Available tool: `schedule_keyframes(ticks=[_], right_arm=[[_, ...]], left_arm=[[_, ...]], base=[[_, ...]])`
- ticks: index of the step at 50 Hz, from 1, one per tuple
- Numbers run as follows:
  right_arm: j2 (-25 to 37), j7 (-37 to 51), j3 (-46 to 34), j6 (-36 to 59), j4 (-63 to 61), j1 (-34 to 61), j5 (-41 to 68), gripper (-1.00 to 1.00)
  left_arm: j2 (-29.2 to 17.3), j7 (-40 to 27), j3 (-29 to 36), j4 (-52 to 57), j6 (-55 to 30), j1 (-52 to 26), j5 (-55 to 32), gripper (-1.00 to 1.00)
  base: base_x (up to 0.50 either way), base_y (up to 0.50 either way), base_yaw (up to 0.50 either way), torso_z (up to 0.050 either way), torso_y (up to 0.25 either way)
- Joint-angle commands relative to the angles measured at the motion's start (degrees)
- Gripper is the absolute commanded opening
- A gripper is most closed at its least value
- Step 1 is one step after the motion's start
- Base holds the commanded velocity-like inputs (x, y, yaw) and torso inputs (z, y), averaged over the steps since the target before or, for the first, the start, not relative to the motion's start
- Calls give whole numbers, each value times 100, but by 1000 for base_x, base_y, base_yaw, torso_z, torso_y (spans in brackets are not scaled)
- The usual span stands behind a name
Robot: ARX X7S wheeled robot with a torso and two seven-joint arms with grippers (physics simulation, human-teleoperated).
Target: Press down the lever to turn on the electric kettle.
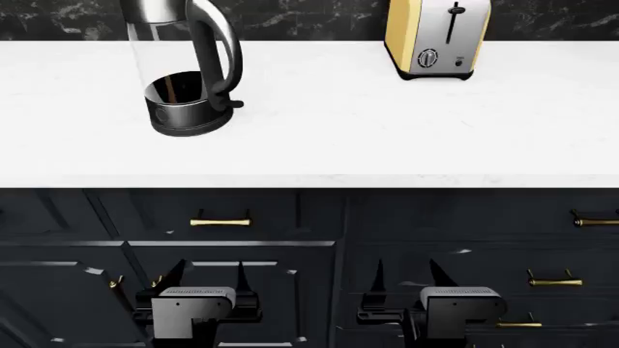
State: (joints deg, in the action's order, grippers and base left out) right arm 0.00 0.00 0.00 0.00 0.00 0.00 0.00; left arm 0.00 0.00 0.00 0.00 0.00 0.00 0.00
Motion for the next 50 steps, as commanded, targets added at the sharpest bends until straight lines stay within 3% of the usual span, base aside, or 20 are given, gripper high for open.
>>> schedule_keyframes(ticks=[1, 19, 33, 38, 42, 50], right_arm=[[100, 56, -135, 49, -32, -9, 104, 100], [415, 238, -496, 368, -489, -125, 112, 100], [594, 356, -166, 1461, -2778, -375, 832, 100], [687, 459, -98, 1847, -3264, -117, 937, 100], [849, 425, -75, 2422, -3606, 251, 1126, 100], [1023, 539, -1, 3984, -3752, 1434, 1535, 100]], left_arm=[[-88, -130, 76, -10, 1, -2, -102, 100], [-321, -515, 266, 107, -194, -15, -435, 100], [-634, -700, 403, 2436, -1225, 249, -471, 100], [-850, -774, 447, 3463, -2075, -83, -297, 100], [-1017, -571, 324, 4051, -3240, -630, -675, 100], [-1084, -375, -360, 4185, -5011, -1825, -1637, 100]], base=[[0, 0, 0, 0, 0], [0, 0, 0, 0, 0], [0, 0, 0, 0, 0], [0, 0, 0, 0, 0], [0, 0, 0, 0, 0], [0, 0, 0, 0, 0]])
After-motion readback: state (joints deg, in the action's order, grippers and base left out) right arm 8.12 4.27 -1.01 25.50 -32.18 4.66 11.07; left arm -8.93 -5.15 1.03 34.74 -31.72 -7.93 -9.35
